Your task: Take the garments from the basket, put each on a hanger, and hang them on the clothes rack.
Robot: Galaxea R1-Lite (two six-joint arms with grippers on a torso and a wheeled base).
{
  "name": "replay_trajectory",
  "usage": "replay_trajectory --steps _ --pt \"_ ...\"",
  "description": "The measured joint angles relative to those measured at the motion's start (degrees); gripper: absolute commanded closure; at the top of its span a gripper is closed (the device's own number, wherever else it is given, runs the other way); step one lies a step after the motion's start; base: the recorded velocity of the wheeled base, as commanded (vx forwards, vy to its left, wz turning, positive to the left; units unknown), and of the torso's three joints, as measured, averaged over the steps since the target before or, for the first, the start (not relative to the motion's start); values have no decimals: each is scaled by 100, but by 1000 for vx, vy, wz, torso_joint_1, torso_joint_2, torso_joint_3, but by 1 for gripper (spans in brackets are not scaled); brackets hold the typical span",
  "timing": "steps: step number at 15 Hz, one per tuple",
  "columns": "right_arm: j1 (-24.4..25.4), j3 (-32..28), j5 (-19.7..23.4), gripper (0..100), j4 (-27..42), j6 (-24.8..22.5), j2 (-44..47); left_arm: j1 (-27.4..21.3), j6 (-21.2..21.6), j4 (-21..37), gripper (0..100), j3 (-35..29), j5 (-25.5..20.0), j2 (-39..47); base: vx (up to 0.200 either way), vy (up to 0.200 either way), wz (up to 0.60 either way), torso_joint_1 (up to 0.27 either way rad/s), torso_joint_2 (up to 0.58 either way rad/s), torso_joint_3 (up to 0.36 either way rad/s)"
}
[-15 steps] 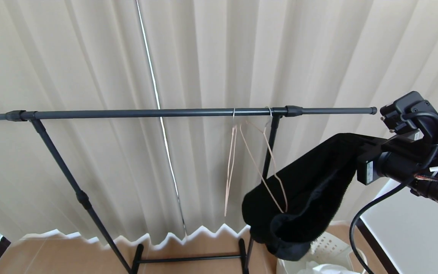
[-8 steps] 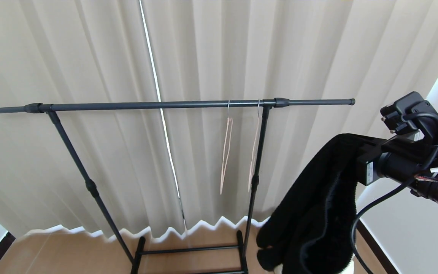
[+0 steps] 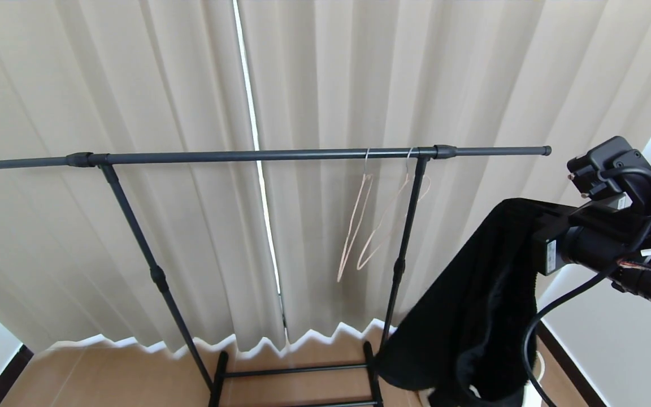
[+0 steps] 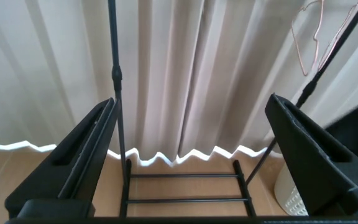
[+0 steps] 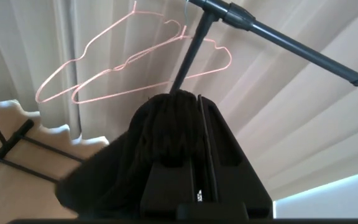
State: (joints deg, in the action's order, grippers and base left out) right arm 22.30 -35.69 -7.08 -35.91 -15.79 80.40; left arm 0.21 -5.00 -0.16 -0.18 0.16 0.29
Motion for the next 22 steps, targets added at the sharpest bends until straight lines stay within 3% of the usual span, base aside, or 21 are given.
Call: replay_trajectory --steps 5,8,10,12,14,17,19,22 --pt "35 39 -28 100 0 0 -38 -2 66 32 0 -22 -89 1 0 0 0 0 0 0" --pt "521 -101 -455 100 0 51 39 -23 1001 399 0 -157 -141 135 0 0 0 0 0 0" --pt "968 -430 -952 100 -10 307 257 -117 1189 533 0 -483 -349 624 0 0 0 0 0 0" --pt "1196 -722 -1095 100 -180 800 573 -266 1030 579 0 -1089 -781 1530 0 0 0 0 0 0" --pt "1268 -868 -1143 100 -779 996 931 -557 778 595 0 -1838 -1148 2693 0 0 0 0 0 0" --pt "1284 -1014 -1358 100 -1343 1033 1386 -1682 -124 623 0 -3060 -1359 4472 0 0 0 0 0 0" --pt "1285 -1085 -1402 100 -1379 1035 1521 -2554 -699 759 0 -3821 -1064 5606 0 0 0 0 0 0" --pt "1347 -1119 -1410 100 -1374 1040 1624 -3389 -1059 1012 0 -4664 -393 7074 0 0 0 0 0 0"
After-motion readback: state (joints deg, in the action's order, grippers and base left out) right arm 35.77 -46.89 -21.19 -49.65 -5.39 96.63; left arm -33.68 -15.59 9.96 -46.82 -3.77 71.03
